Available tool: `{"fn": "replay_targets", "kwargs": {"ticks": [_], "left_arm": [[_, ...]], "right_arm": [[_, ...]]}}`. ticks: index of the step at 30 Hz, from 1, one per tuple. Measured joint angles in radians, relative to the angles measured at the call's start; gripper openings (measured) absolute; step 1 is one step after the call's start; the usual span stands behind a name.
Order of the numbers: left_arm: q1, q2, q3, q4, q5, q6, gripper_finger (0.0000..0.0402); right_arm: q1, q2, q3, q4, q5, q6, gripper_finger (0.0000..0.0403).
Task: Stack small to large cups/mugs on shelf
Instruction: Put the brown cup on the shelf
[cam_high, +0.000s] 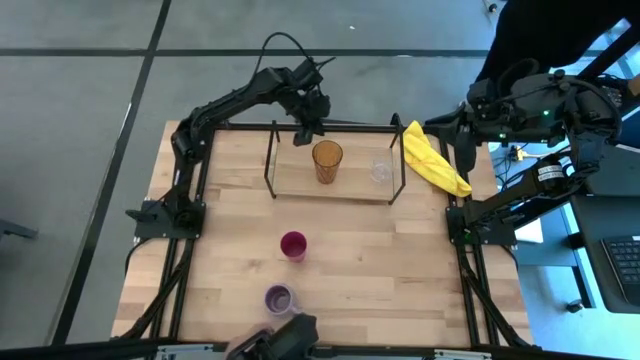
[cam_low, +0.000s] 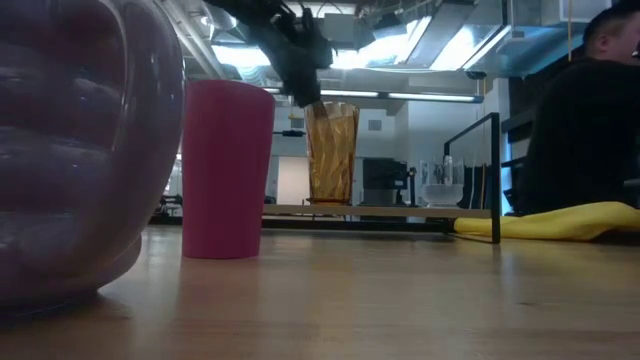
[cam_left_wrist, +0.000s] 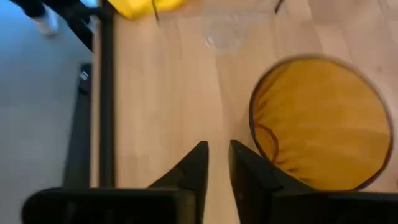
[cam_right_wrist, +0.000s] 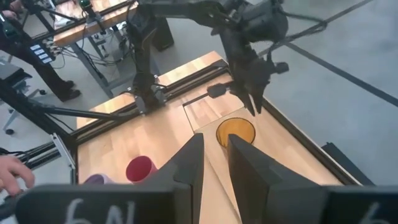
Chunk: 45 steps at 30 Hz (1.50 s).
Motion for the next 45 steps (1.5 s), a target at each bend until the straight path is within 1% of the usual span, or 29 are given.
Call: {"fn": "replay_targets", "kwargs": {"ticks": [4,6,8,11,15,18,20,25,31,35,40,45], "left_arm": [[0.001,-0.039,0.0,0.016,0.001,-0.007,0.0096],[-0.002,-0.043,0.003,0.02,0.0,-0.027,0.0108],[-0.003,-0.042,0.002,-0.012,0.001,-0.04,0.0117],[-0.008,-0.039,0.002,-0.028,0.008,-0.056,0.0121],[-0.023,-0.032,0.001,-0.03,0.065,-0.086,0.0121],[-0.035,-0.034,0.001,-0.032,0.071,-0.116,0.0122],[-0.04,-0.033,0.001,-0.045,0.048,-0.145,0.0122],[-0.054,-0.033,0.001,-0.054,-0.048,-0.229,0.0122],[-0.054,-0.033,0.001,-0.102,-0.049,-0.357,0.0122],[-0.063,-0.033,0.001,-0.105,-0.055,-0.469,0.0122],[-0.075,-0.033,0.001,-0.122,-0.064,-0.543,0.0122],[-0.1,-0.024,0.001,-0.138,-0.181,-0.579,0.0122]], "right_arm": [[0.0,0.0,0.0,0.0,0.0,-0.014,0.0074],[0.0,0.0,0.0,0.0,0.0,-0.024,0.0074],[0.0,0.0,0.0,0.0,0.001,-0.027,0.0074],[0.0,0.0,0.0,0.0,0.001,-0.027,0.0074],[0.0,0.0,0.0,0.0,0.0,-0.026,0.0074],[0.0,0.0,0.0,0.0,0.0,-0.026,0.0074],[0.0,0.0,0.0,-0.001,0.0,-0.026,0.0074],[0.0,0.0,0.0,-0.006,0.0,-0.031,0.0074],[0.0,0.0,0.0,-0.01,0.0,-0.044,0.0074],[0.0,0.0,0.0,-0.01,0.0,-0.054,0.0074],[0.0,0.0,0.0,-0.024,0.0,-0.057,0.0074],[0.0,0.002,0.0,-0.04,0.0,-0.055,0.0074]]}}
